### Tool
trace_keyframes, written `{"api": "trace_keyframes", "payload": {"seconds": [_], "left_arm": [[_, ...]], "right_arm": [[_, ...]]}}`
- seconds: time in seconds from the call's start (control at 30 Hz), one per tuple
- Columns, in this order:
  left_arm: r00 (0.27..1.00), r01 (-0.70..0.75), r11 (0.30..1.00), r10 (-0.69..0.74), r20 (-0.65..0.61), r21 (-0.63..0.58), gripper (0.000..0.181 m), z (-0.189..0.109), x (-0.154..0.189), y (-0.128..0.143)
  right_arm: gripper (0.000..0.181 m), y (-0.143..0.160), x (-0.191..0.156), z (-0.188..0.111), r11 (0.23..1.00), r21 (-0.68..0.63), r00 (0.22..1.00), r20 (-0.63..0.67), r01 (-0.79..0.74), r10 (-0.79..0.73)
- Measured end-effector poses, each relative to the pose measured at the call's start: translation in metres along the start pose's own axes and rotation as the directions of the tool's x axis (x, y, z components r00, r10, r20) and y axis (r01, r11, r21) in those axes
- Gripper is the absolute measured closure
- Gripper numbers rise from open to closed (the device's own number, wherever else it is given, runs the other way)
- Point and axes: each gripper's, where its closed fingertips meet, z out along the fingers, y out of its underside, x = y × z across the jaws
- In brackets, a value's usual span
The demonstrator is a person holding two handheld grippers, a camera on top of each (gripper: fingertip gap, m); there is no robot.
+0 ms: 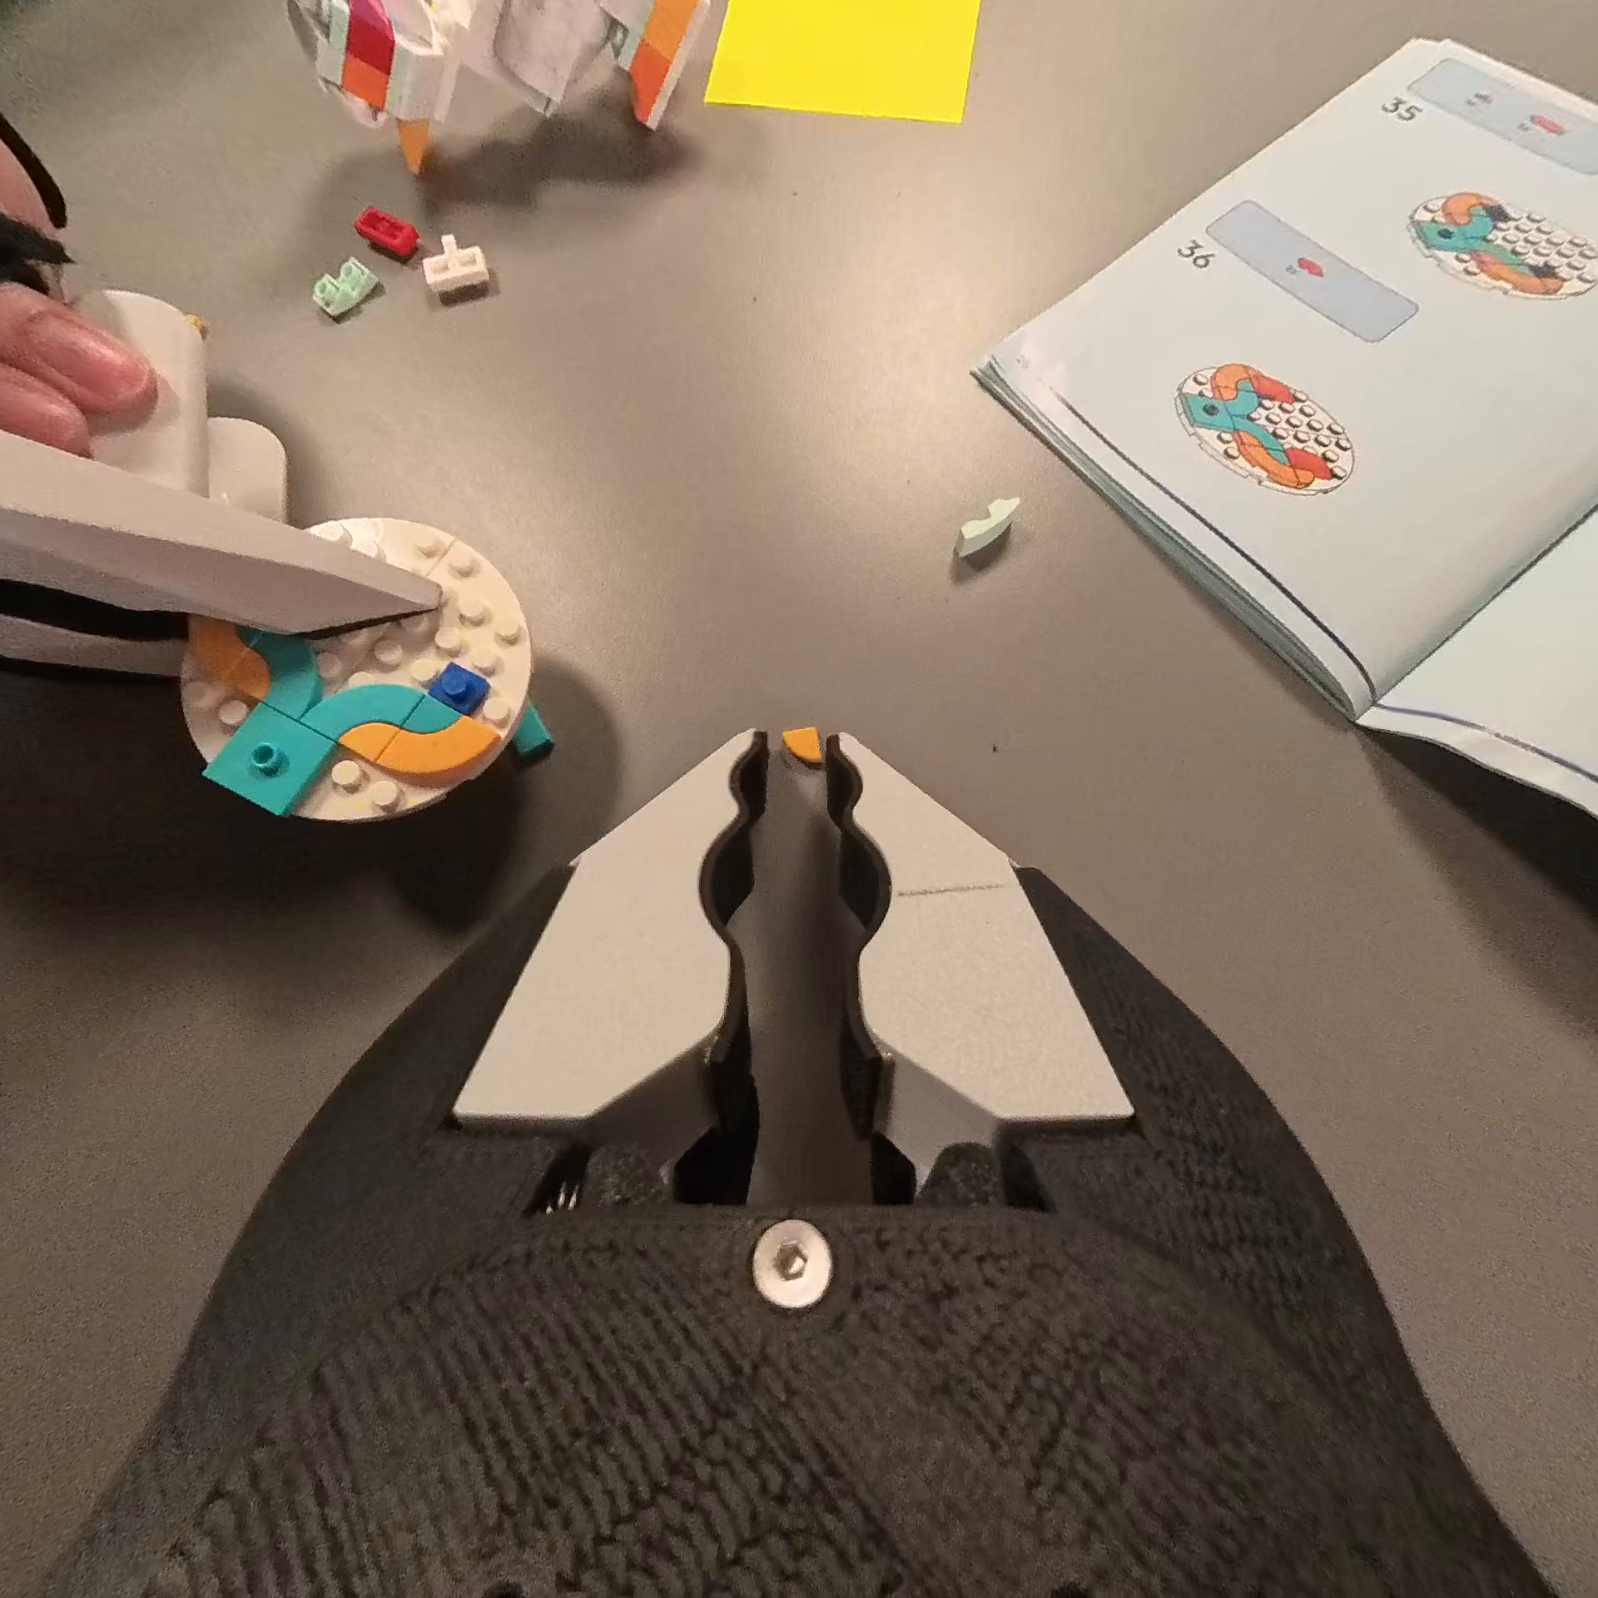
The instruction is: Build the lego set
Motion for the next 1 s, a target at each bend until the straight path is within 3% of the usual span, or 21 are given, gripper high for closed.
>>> {"api": "trace_keyframes", "payload": {"seconds": [0.53,0.8,0.93,1.0], "left_arm": [[1.000,0.001,1.000,-0.001,-0.002,0.001,0.176,-0.001,-0.001,-0.001],[1.000,0.002,1.000,-0.002,-0.007,-0.002,0.176,-0.001,0.000,0.000],[1.000,0.000,1.000,0.000,-0.008,-0.001,0.176,-0.002,0.000,-0.001],[1.000,0.000,1.000,-0.001,-0.008,-0.002,0.176,-0.002,0.000,0.000]], "right_arm": [[0.168,0.007,0.010,-0.007,0.997,-0.051,0.997,-0.058,0.050,-0.053],[0.168,0.001,0.014,-0.001,0.999,-0.018,0.997,-0.067,0.041,-0.042],[0.163,-0.004,0.024,-0.003,0.999,0.024,0.990,-0.133,0.041,-0.038],[0.164,-0.009,0.014,-0.006,0.997,0.073,0.997,-0.073,0.029,-0.024]]}}
